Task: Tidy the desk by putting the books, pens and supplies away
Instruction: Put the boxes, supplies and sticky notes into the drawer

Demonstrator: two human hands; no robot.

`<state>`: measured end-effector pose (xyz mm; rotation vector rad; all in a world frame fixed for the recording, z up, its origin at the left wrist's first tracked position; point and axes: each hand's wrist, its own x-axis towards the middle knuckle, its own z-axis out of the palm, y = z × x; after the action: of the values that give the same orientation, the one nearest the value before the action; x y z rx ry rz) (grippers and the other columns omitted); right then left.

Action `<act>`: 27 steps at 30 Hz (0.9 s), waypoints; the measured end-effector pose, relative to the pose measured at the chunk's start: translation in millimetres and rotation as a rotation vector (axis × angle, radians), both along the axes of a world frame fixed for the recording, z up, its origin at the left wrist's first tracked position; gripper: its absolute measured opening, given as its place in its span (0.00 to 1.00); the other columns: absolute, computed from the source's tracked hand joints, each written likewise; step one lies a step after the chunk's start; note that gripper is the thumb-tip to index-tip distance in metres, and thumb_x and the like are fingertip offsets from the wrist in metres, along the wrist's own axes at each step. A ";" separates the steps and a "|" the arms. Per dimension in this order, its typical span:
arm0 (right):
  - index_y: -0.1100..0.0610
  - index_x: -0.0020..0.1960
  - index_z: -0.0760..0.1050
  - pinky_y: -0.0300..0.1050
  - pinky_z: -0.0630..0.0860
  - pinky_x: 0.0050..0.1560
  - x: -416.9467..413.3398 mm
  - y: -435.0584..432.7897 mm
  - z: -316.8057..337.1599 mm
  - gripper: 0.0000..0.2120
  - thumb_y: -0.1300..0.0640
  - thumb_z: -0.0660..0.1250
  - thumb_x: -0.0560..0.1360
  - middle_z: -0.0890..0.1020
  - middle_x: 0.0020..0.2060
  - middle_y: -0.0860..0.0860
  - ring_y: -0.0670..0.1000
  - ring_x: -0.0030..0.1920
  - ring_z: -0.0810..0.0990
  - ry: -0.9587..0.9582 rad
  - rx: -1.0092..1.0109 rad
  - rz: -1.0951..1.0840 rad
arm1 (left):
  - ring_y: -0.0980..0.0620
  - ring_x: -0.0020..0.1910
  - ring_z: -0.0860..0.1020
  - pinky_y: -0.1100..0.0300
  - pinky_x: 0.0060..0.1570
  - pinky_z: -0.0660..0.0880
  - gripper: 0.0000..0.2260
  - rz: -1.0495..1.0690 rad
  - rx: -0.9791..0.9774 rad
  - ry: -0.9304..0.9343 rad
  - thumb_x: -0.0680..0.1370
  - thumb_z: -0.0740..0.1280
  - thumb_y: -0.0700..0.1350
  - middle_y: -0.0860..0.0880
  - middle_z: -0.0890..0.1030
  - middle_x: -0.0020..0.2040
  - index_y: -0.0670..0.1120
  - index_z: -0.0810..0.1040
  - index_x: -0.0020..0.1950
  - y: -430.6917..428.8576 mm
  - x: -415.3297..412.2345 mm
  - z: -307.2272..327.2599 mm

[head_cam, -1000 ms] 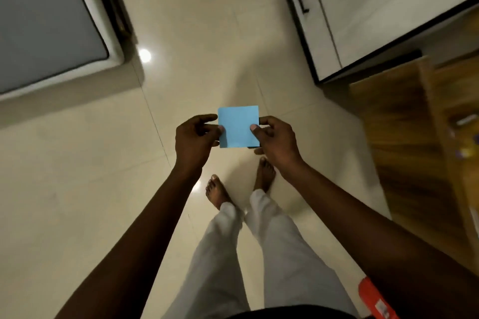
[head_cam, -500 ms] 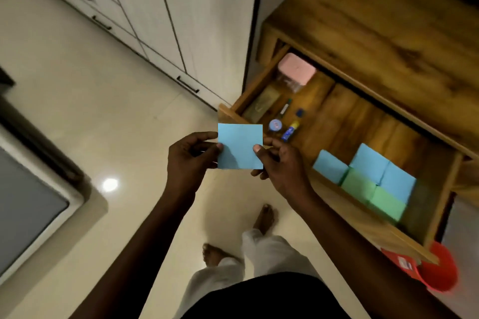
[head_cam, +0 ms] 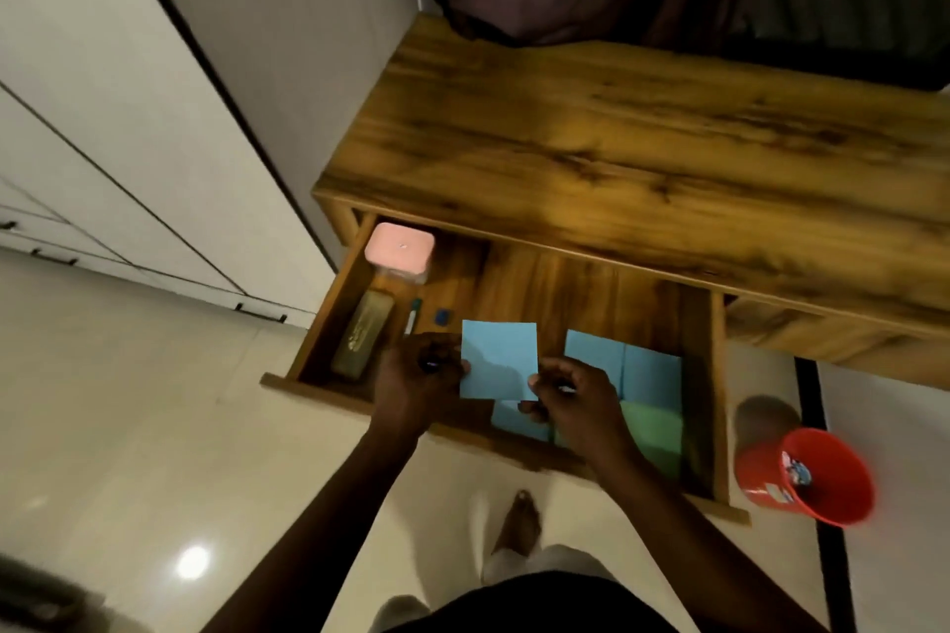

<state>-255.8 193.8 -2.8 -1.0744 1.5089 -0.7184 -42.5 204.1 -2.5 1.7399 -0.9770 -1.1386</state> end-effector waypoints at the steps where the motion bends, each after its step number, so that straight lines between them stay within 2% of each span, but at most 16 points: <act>1: 0.57 0.57 0.82 0.46 0.86 0.44 -6.3 -4.9 -7.0 0.08 0.60 0.73 0.78 0.86 0.49 0.52 0.51 0.40 0.88 0.048 -0.006 -0.004 | 0.47 0.46 0.86 0.45 0.41 0.85 0.14 -0.019 0.011 -0.033 0.72 0.78 0.40 0.46 0.87 0.47 0.44 0.85 0.57 -8.4 -5.9 -6.8; 5: 0.52 0.55 0.85 0.51 0.85 0.49 -28.0 -24.8 -35.2 0.09 0.53 0.76 0.75 0.87 0.46 0.46 0.46 0.43 0.86 0.303 -0.056 0.015 | 0.46 0.45 0.86 0.49 0.42 0.85 0.13 -0.096 0.088 -0.041 0.73 0.77 0.36 0.46 0.86 0.46 0.45 0.84 0.56 -41.8 -28.5 -31.0; 9: 0.52 0.53 0.84 0.52 0.84 0.53 -32.8 -37.5 -57.2 0.11 0.52 0.78 0.72 0.87 0.47 0.47 0.47 0.46 0.86 0.336 -0.024 -0.019 | 0.45 0.46 0.86 0.45 0.46 0.85 0.13 -0.161 0.210 -0.039 0.74 0.76 0.36 0.46 0.85 0.47 0.46 0.83 0.57 -66.0 -35.8 -60.0; 12: 0.53 0.54 0.85 0.50 0.83 0.56 -31.7 -44.2 -67.3 0.12 0.52 0.78 0.72 0.87 0.49 0.47 0.46 0.48 0.85 0.348 0.015 -0.037 | 0.48 0.44 0.85 0.47 0.46 0.85 0.13 -0.170 0.212 -0.099 0.73 0.76 0.36 0.46 0.86 0.47 0.46 0.83 0.56 -77.3 -39.8 -77.3; 17: 0.55 0.57 0.86 0.41 0.77 0.61 -28.6 -57.3 -77.8 0.12 0.55 0.76 0.74 0.87 0.54 0.50 0.49 0.55 0.85 0.400 0.043 -0.054 | 0.47 0.49 0.84 0.46 0.51 0.84 0.15 -0.215 0.240 -0.193 0.73 0.76 0.37 0.46 0.85 0.52 0.46 0.83 0.58 -94.5 -41.8 -101.1; 21: 0.54 0.55 0.86 0.35 0.73 0.54 -26.1 -63.0 -83.4 0.10 0.57 0.74 0.75 0.87 0.52 0.50 0.50 0.54 0.85 0.476 0.056 -0.056 | 0.49 0.47 0.84 0.46 0.48 0.84 0.13 -0.259 0.203 -0.229 0.72 0.75 0.35 0.46 0.86 0.51 0.47 0.85 0.54 -104.2 -45.5 -109.5; 24: 0.52 0.50 0.87 0.35 0.73 0.46 -24.2 -64.7 -92.2 0.07 0.54 0.73 0.74 0.87 0.47 0.49 0.49 0.48 0.85 0.545 0.083 -0.060 | 0.49 0.44 0.85 0.44 0.44 0.84 0.13 -0.272 0.215 -0.198 0.71 0.74 0.33 0.47 0.86 0.48 0.50 0.84 0.50 -108.9 -46.3 -115.5; 27: 0.53 0.47 0.86 0.30 0.68 0.36 -22.7 -65.5 -96.1 0.04 0.54 0.72 0.75 0.85 0.42 0.47 0.45 0.41 0.80 0.591 0.100 -0.062 | 0.47 0.42 0.85 0.43 0.42 0.84 0.13 -0.309 0.231 -0.173 0.72 0.72 0.32 0.46 0.86 0.47 0.48 0.83 0.50 -109.8 -45.8 -120.1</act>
<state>-278.5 128.2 -99.0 -1.2299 2.0614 -0.3705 -88.3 94.3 -122.6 1.9417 -1.2975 -1.3560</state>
